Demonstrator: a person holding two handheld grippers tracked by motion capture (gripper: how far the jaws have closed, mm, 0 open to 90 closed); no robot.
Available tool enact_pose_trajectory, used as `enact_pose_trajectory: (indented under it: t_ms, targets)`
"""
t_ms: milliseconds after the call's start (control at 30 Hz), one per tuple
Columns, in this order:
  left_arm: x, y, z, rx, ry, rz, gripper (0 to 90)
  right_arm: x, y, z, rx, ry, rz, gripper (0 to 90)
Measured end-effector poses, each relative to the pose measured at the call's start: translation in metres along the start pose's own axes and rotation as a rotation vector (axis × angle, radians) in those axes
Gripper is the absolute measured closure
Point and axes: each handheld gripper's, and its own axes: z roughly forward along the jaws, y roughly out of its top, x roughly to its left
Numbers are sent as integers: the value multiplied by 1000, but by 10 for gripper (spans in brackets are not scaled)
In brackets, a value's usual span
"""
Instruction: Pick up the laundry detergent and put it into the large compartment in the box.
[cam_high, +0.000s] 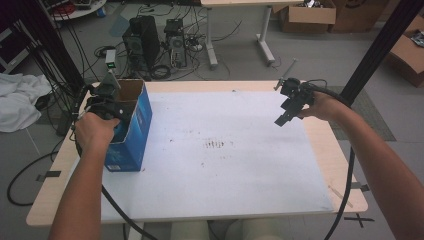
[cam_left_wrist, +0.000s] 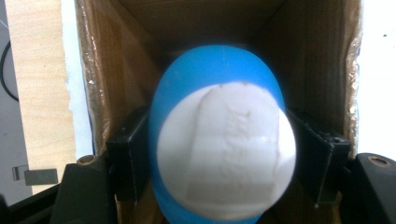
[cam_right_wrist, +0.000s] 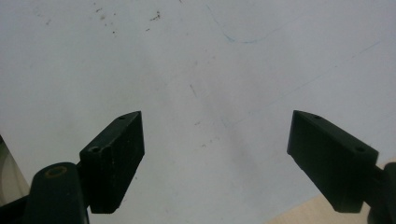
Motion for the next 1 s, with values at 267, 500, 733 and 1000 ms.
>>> enact_pose_trajectory:
  t_ms: [267, 500, 733, 1000]
  targets:
    - [1, 0, -7, -26, -6, -5, 282, 1, 0, -1, -3, 1, 2, 190]
    - [1, 0, -14, -27, -9, -1, 251, 2, -1, -3, -8, -1, -3, 190]
    - [-2, 1, -22, -28, -4, 9, 222, 3, -2, -6, -11, -2, -3, 190]
    - [-5, 3, -32, -49, 8, 21, 199, 4, -4, -8, -16, -5, -3, 190]
